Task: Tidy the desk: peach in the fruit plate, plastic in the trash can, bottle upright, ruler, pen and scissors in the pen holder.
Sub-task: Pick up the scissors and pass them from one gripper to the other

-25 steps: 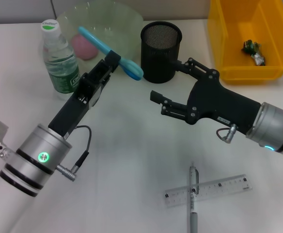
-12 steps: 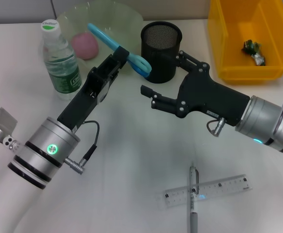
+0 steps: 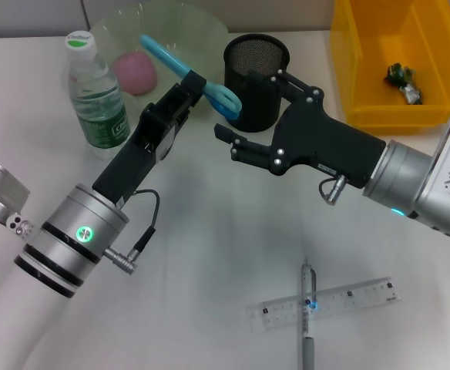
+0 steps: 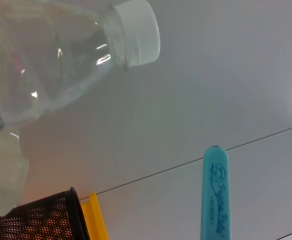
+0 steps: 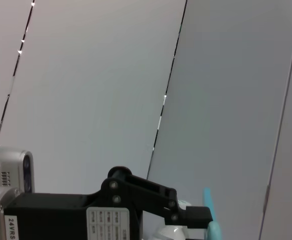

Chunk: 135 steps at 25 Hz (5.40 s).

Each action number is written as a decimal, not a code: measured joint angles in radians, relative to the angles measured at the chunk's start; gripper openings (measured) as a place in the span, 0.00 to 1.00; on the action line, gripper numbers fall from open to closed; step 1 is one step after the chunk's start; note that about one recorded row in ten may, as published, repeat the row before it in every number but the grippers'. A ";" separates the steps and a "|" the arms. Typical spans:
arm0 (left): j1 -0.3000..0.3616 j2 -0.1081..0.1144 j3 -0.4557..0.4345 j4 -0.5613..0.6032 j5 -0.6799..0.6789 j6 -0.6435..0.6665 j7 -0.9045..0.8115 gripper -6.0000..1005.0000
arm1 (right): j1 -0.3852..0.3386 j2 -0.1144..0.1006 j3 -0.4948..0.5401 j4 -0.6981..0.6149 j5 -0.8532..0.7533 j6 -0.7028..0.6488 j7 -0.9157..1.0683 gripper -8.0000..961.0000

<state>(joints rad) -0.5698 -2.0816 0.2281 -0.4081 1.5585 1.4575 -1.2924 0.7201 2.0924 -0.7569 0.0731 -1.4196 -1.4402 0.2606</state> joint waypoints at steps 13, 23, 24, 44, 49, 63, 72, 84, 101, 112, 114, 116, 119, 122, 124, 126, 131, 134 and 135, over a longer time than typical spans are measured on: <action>-0.007 0.000 -0.018 0.007 0.000 -0.017 -0.018 0.26 | 0.022 0.000 0.013 0.002 -0.001 0.032 -0.003 0.85; -0.007 0.000 -0.030 0.006 0.000 -0.032 -0.019 0.26 | 0.029 0.000 0.013 0.004 -0.001 0.046 -0.003 0.85; -0.007 0.000 -0.033 0.006 0.000 -0.036 -0.019 0.26 | 0.029 0.000 0.013 0.004 -0.001 0.048 -0.003 0.85; -0.005 0.000 -0.036 0.006 0.000 -0.043 -0.028 0.26 | 0.033 0.000 0.013 0.007 -0.001 0.048 0.003 0.85; -0.004 0.000 -0.034 0.005 0.000 -0.043 -0.028 0.26 | 0.033 0.000 0.019 0.011 -0.001 0.048 -0.001 0.83; 0.001 0.000 -0.059 0.002 0.048 -0.043 -0.030 0.26 | 0.035 0.000 0.027 0.028 -0.007 0.049 -0.004 0.80; 0.004 0.000 -0.060 -0.003 0.052 -0.043 -0.030 0.26 | 0.035 0.000 0.027 0.032 -0.008 0.050 -0.006 0.78; 0.004 0.000 -0.074 -0.003 0.074 -0.052 -0.029 0.26 | 0.046 0.000 0.027 0.040 -0.009 0.065 -0.006 0.52; 0.003 0.000 -0.078 0.003 0.075 -0.060 -0.030 0.26 | 0.053 0.000 0.027 0.045 -0.009 0.066 -0.008 0.49; 0.002 0.000 -0.078 0.005 0.075 -0.060 -0.030 0.26 | 0.056 0.000 0.027 0.045 -0.008 0.073 -0.008 0.48; 0.002 0.000 -0.078 0.005 0.075 -0.060 -0.030 0.26 | 0.056 0.000 0.027 0.045 -0.008 0.073 -0.008 0.48; 0.002 0.000 -0.078 0.005 0.075 -0.060 -0.030 0.26 | 0.056 0.000 0.027 0.045 -0.008 0.073 -0.008 0.48; 0.002 0.000 -0.078 0.005 0.075 -0.061 -0.030 0.26 | 0.057 0.000 0.027 0.045 -0.008 0.073 -0.008 0.48; 0.001 0.000 -0.078 0.005 0.075 -0.061 -0.030 0.26 | 0.058 0.000 0.027 0.045 -0.008 0.074 -0.008 0.48; 0.001 0.000 -0.078 0.005 0.075 -0.061 -0.030 0.26 | 0.058 0.000 0.027 0.045 -0.008 0.073 -0.008 0.48; 0.001 0.000 -0.078 0.005 0.075 -0.063 -0.030 0.26 | 0.058 0.000 0.027 0.045 -0.008 0.074 -0.008 0.48; 0.001 0.000 -0.078 0.005 0.075 -0.065 -0.030 0.26 | 0.059 0.000 0.027 0.045 -0.009 0.074 -0.008 0.48; 0.001 0.000 -0.078 0.004 0.075 -0.065 -0.030 0.26 | 0.059 0.000 0.027 0.045 -0.010 0.074 -0.008 0.48; 0.001 0.000 -0.078 0.004 0.075 -0.065 -0.030 0.26 | 0.059 0.000 0.027 0.046 -0.010 0.073 -0.008 0.48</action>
<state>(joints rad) -0.5691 -2.0816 0.1503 -0.4038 1.6337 1.3928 -1.3223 0.7793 2.0923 -0.7302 0.1186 -1.4294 -1.3667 0.2530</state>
